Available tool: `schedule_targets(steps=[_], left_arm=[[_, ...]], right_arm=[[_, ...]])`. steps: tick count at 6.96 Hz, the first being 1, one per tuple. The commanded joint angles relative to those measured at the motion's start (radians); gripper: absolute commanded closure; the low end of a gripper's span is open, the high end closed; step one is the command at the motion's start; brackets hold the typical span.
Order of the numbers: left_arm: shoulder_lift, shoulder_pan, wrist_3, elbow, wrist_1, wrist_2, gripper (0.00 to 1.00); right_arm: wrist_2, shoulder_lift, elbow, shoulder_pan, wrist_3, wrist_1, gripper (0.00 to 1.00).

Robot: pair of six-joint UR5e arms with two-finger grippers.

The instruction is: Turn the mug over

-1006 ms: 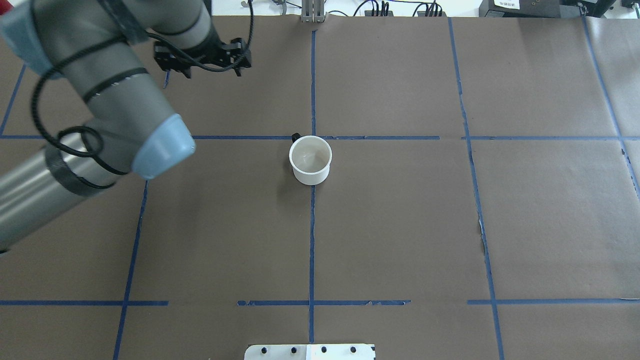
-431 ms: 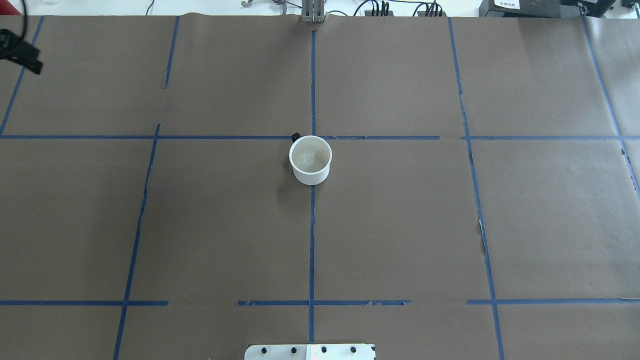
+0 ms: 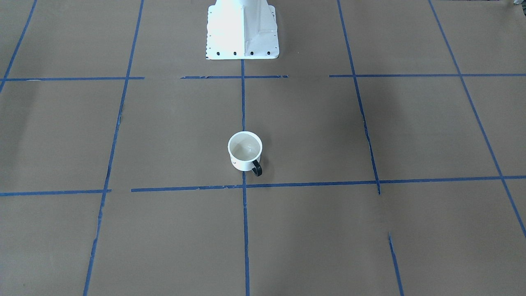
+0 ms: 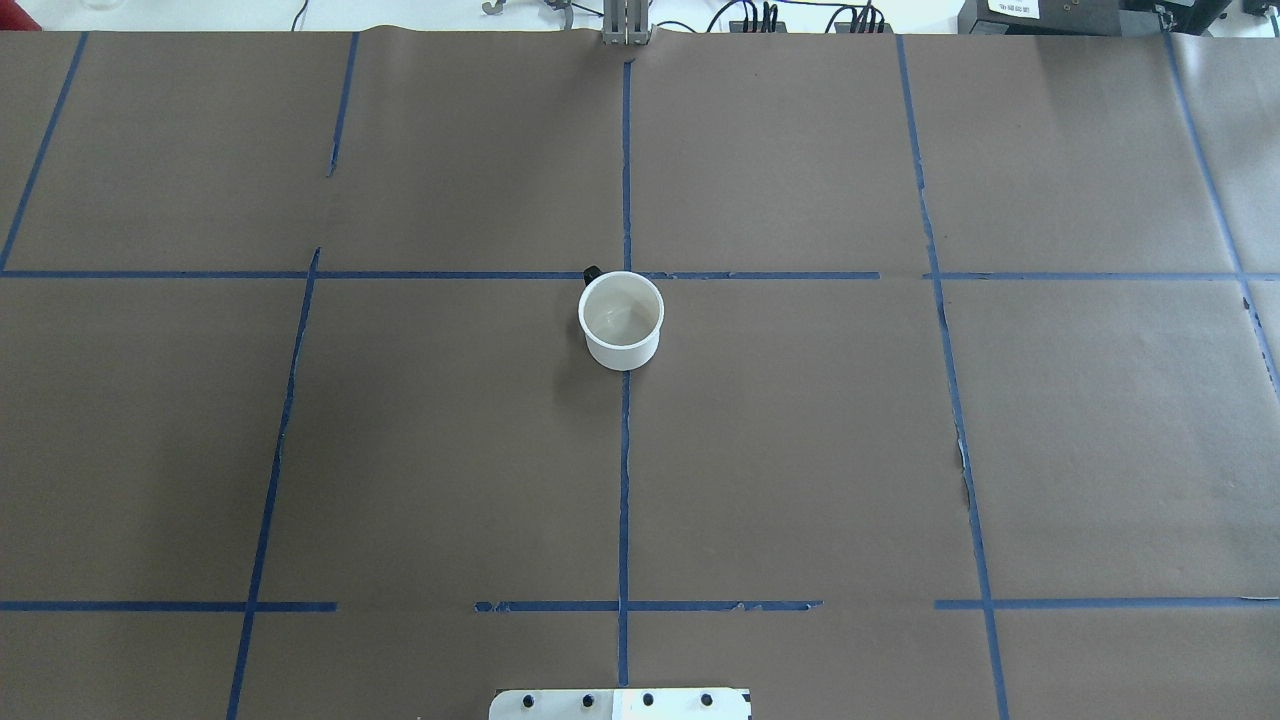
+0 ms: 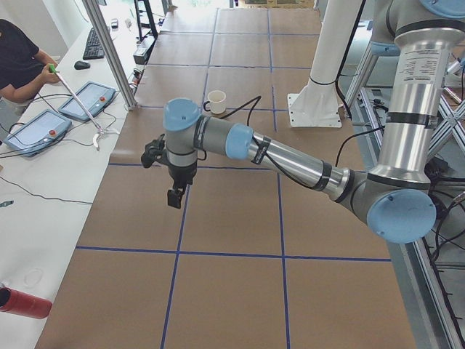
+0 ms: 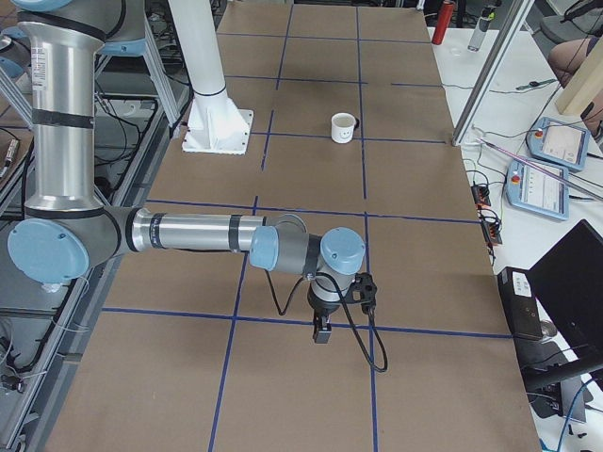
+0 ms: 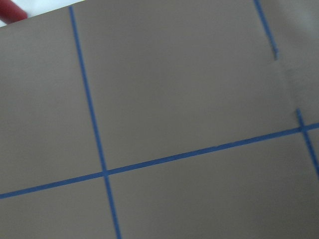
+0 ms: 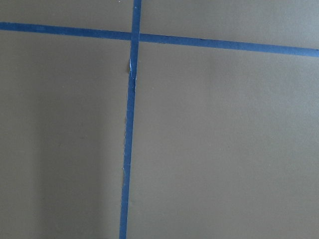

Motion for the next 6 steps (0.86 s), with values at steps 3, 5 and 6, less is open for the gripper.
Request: schedule_targets(steps=[3, 5, 6], left_arm=[[0.072, -0.069, 0.120, 0.168, -0.060, -0.021, 0.00], [0.091, -0.069, 0.120, 0.156, -0.071, -0.024, 0.00], [0.092, -0.069, 0.120, 0.156, -0.073, -0.051, 0.00]], right_arm=[[0.000, 0.000, 0.000, 0.000, 0.000, 0.000, 0.00], [0.000, 0.000, 0.000, 0.000, 0.000, 0.000, 0.00], [0.000, 0.000, 0.000, 0.000, 0.000, 0.000, 0.00]])
